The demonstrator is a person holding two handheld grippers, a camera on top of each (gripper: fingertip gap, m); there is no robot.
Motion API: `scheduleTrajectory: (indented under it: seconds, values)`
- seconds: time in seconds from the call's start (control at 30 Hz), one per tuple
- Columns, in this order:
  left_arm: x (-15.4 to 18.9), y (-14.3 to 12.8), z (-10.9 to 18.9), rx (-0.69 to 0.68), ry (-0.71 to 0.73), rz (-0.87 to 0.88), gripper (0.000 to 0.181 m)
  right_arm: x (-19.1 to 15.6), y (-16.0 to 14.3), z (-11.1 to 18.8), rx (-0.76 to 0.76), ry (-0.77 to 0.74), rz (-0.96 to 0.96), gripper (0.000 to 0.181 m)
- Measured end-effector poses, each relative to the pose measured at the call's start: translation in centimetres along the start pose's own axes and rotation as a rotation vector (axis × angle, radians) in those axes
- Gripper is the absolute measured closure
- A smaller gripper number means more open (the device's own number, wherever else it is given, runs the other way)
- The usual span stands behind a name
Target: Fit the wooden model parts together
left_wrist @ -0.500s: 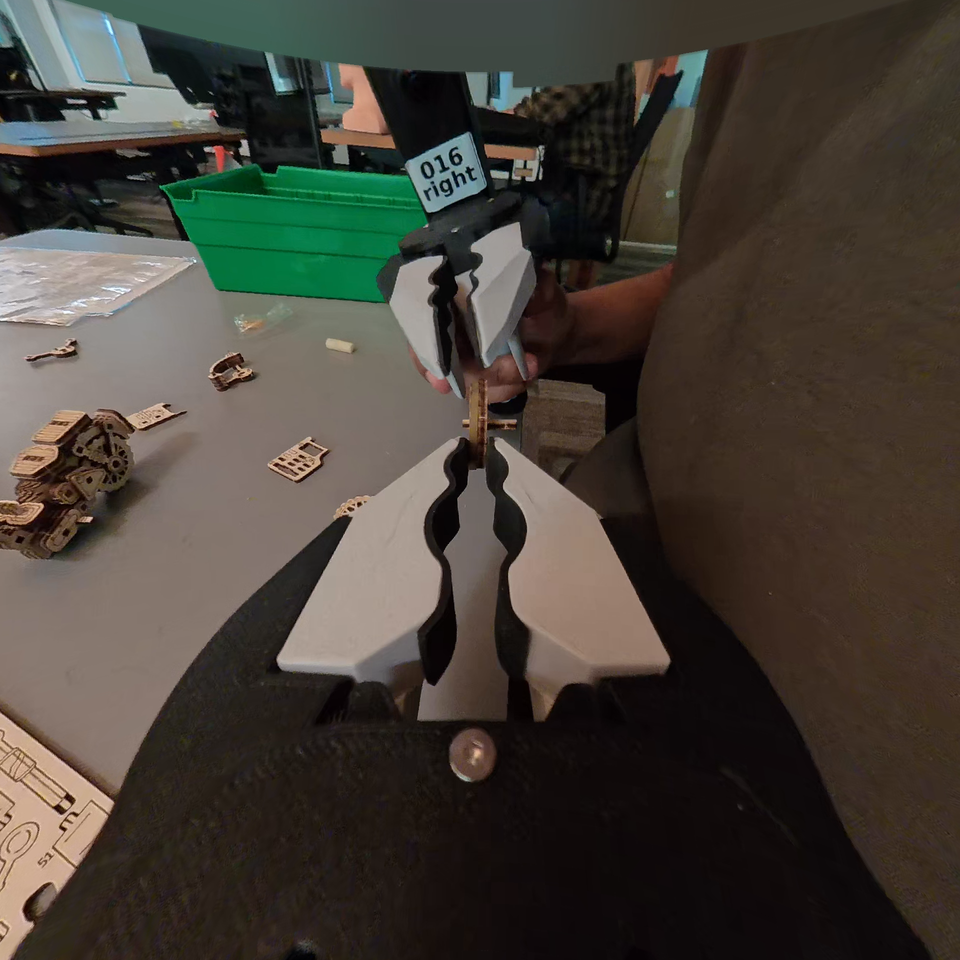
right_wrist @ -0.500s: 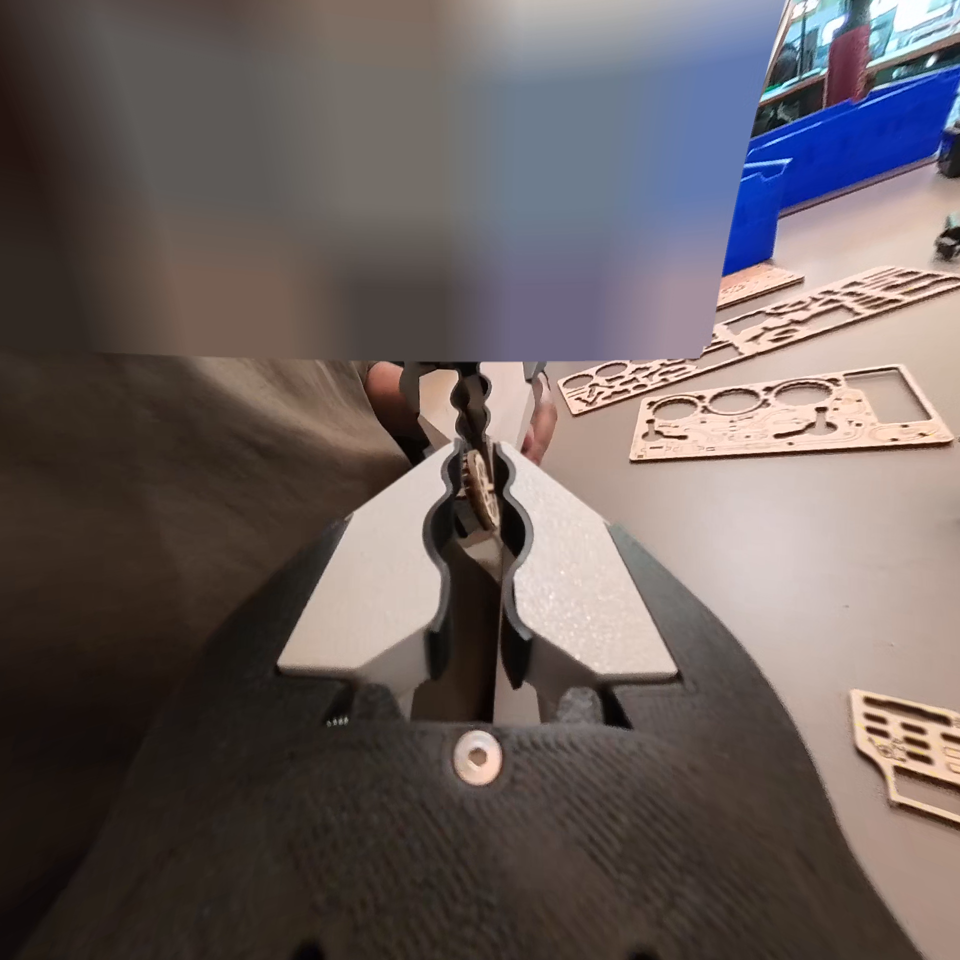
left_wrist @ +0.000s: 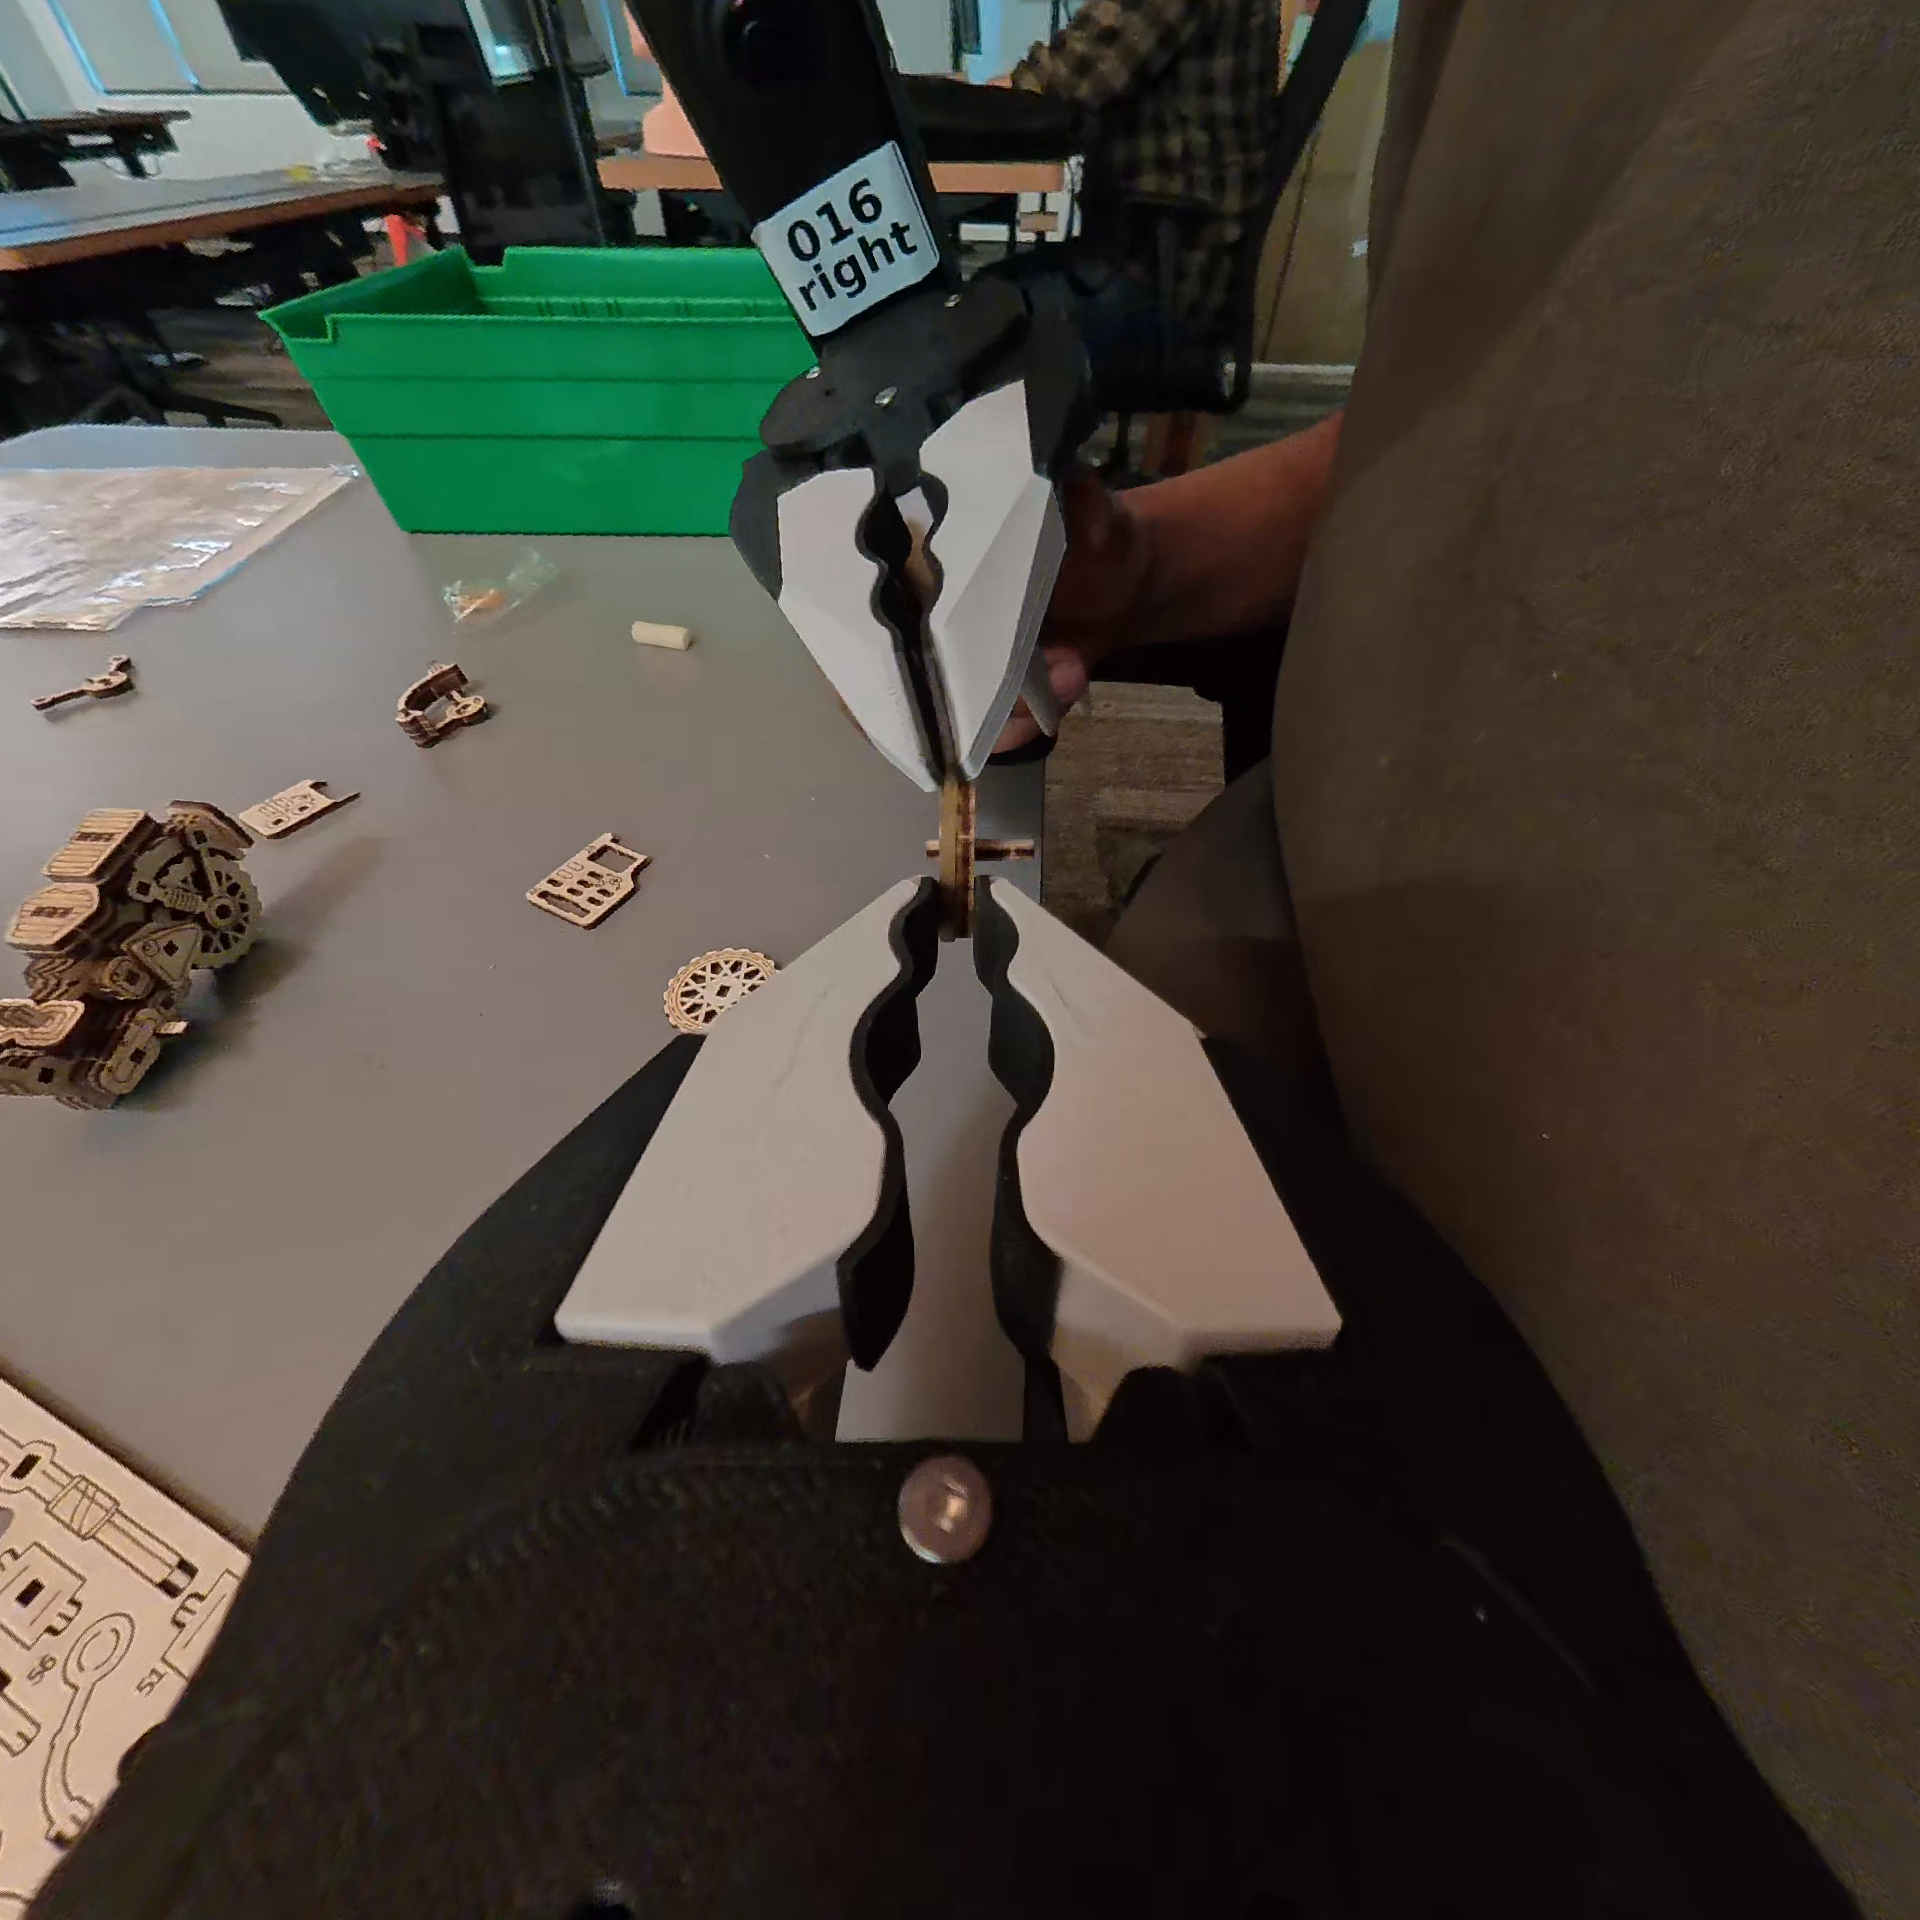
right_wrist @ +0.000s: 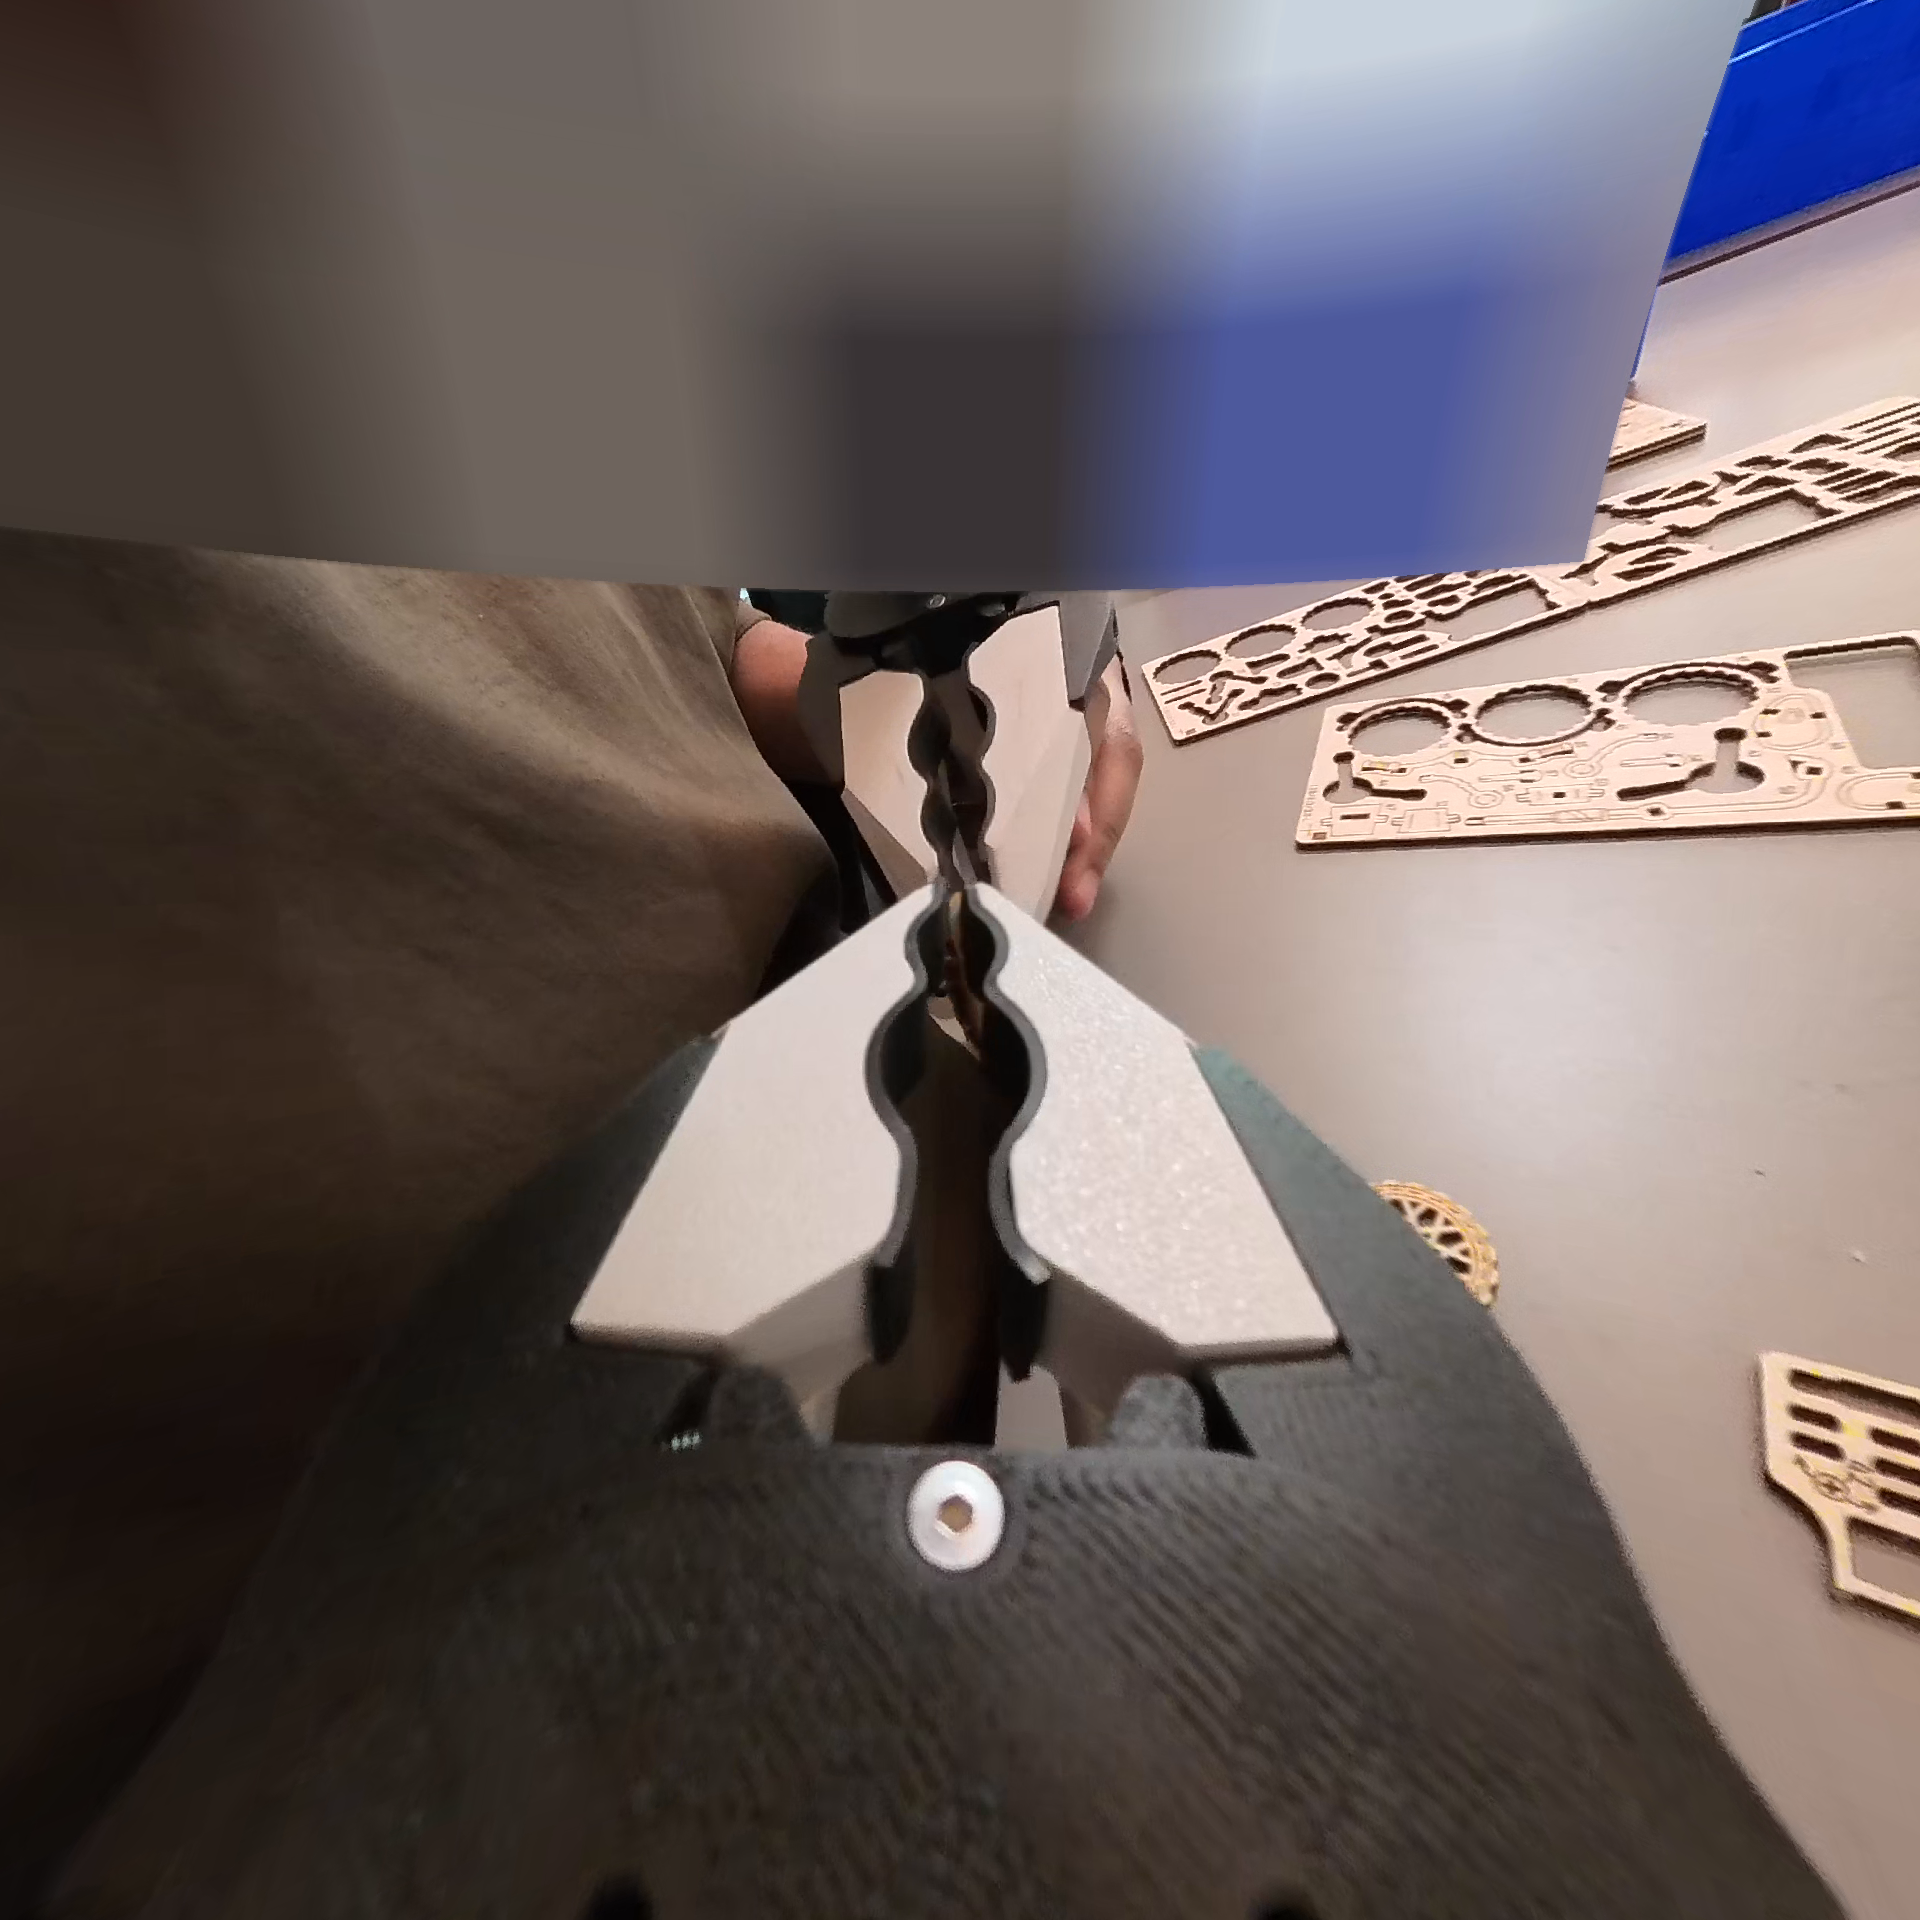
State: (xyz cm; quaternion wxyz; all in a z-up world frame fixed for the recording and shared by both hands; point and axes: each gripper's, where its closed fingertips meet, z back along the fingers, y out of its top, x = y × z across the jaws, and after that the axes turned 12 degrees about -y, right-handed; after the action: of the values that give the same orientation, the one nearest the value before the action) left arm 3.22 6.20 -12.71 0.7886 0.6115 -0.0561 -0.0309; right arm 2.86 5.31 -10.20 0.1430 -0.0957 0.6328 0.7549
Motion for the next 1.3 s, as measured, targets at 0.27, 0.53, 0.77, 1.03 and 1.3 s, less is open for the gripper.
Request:
scheduleTrajectory:
  seconds: [0.27, 0.53, 0.77, 1.03, 1.3]
  values:
    - [0.04, -0.14, 0.0, -0.014, 0.009, -0.021, 0.177, 0.05, -0.08, -0.04, -0.006, -0.002, -0.009, 0.181]
    - [0.13, -0.3, -0.09, -0.034, 0.022, -0.054, 0.177, -0.12, -0.44, -0.03, -0.024, 0.01, -0.009, 0.179]
    - [0.17, -0.39, -0.13, -0.044, 0.027, -0.065, 0.178, -0.24, -0.6, -0.03, -0.034, 0.019, -0.015, 0.181]
    - [0.12, -0.35, -0.09, -0.041, 0.032, -0.069, 0.177, -0.25, -0.51, -0.03, -0.027, 0.015, -0.013, 0.181]
    - [-0.21, 0.32, 0.34, 0.004, 0.049, -0.058, 0.177, 0.67, -0.39, 0.33, -0.015, -0.04, 0.023, 0.143]
